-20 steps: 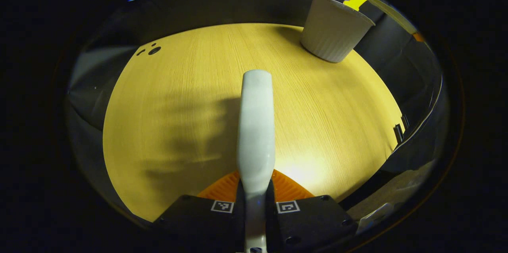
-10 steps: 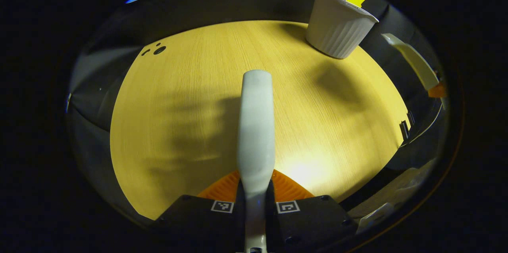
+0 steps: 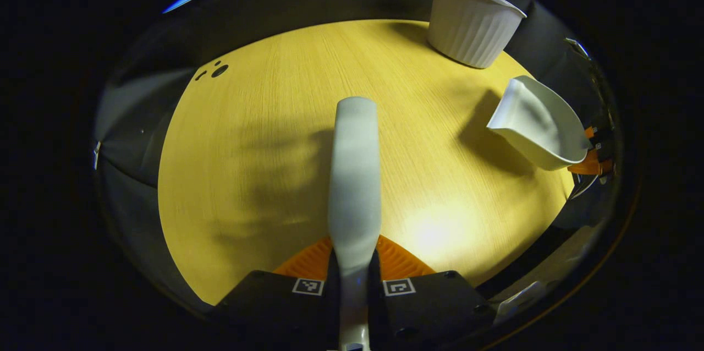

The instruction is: Pick up the small broom and dustpan from the desktop, sweep the trash into the dustpan with the broom, and then empty the trash into the garbage bin.

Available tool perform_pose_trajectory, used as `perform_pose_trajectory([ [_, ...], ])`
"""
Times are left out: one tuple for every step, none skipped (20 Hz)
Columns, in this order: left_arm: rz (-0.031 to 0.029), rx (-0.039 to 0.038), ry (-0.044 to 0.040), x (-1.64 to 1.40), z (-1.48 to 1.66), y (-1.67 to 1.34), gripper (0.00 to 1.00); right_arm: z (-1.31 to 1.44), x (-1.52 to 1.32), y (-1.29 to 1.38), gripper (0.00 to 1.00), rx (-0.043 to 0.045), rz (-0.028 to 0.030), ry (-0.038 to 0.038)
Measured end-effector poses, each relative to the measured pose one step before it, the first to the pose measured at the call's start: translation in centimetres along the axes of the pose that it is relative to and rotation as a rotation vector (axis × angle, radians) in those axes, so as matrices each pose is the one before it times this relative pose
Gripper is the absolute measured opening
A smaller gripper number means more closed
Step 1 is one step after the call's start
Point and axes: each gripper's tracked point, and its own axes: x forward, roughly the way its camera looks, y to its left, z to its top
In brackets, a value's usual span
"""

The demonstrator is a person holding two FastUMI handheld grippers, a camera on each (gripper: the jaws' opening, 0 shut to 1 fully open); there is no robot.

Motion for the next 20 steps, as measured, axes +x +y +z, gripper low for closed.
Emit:
perform_pose_trajectory([
  [0.00491,-0.00127,0.00815,0.030,0.005,-0.060,0.25,-0.273,0.732,0.367,0.35,-0.00289,0.00208,0.01054],
  [0.00534,0.00170,0.00696,-0.102,0.054,0.031,0.25,-0.321,0.712,0.434,0.35,-0.00558,0.00023,0.01049],
  [0.00506,0.00465,0.00919,0.032,0.073,0.047,0.25,-0.119,0.601,0.232,0.35,-0.00298,-0.00115,0.01074],
  [0.00551,0.00682,0.01124,-0.035,0.029,-0.009,0.25,-0.050,0.611,0.158,0.38,-0.00077,-0.00338,0.00922],
  [0.00319,0.00751,0.00938,0.077,0.006,-0.042,0.25,0.038,0.725,0.394,0.35,-0.00001,0.00370,0.00725],
  [0.00052,0.00635,0.00528,0.195,-0.083,0.054,0.25,0.700,0.192,0.378,0.35,0.01701,0.01132,-0.01999],
  [0.00069,0.00571,0.00015,0.013,0.031,-0.025,0.25,0.248,0.337,0.440,0.36,0.00701,0.00818,-0.00980],
  [0.00128,0.00616,-0.00374,-0.042,-0.012,0.061,0.26,0.481,0.282,0.118,0.35,0.00296,-0.00520,-0.00907],
  [0.00081,0.00858,-0.00647,-0.051,0.191,-0.043,0.26,0.184,0.312,0.032,0.36,-0.00602,-0.00388,-0.00175],
  [0.00116,0.00672,0.00071,0.003,-0.059,-0.164,0.26,0.136,0.163,0.045,0.36,0.00058,-0.00033,-0.00319],
  [0.00110,0.00662,-0.00073,0.019,0.092,-0.043,0.26,-0.082,0.022,0.099,0.36,0.00561,0.00334,0.00111],
  [0.00375,0.00788,0.00353,0.311,-0.075,-0.058,0.25,-0.322,-0.098,0.093,0.37,0.00506,0.00234,0.00994],
  [0.00470,0.00731,0.00512,0.111,0.026,-0.070,0.28,-0.355,0.026,0.076,0.38,0.00185,0.00310,0.01351],
  [-0.00199,0.00779,0.00691,0.043,-0.056,-0.228,0.29,-0.036,-0.111,0.145,0.41,-0.00034,0.00563,0.00481],
  [-0.00306,0.00724,0.00525,0.045,-0.018,-0.058,0.28,0.044,-0.059,-0.019,0.42,0.00031,0.00135,0.00536],
  [-0.00095,0.00524,0.00434,-0.113,-0.069,0.021,0.27,-0.018,-0.105,0.037,0.46,0.00645,0.00199,0.00539],
  [0.00253,0.00400,-0.00220,-0.169,0.020,0.057,0.28,-0.066,0.021,0.125,0.46,0.00977,0.00365,0.00487],
  [0.00435,0.00573,-0.00353,-0.221,0.006,0.040,0.30,-0.085,-0.133,0.004,0.42,0.00967,0.00544,0.00140],
  [0.00359,0.00684,-0.00218,-0.421,-0.093,0.152,0.29,-0.143,-0.335,0.063,0.42,0.00905,0.00649,0.00244],
  [0.00632,0.00616,0.00222,-0.370,-0.201,0.159,0.29,-0.181,-0.888,0.134,0.42,0.01008,0.00812,0.00276],
])
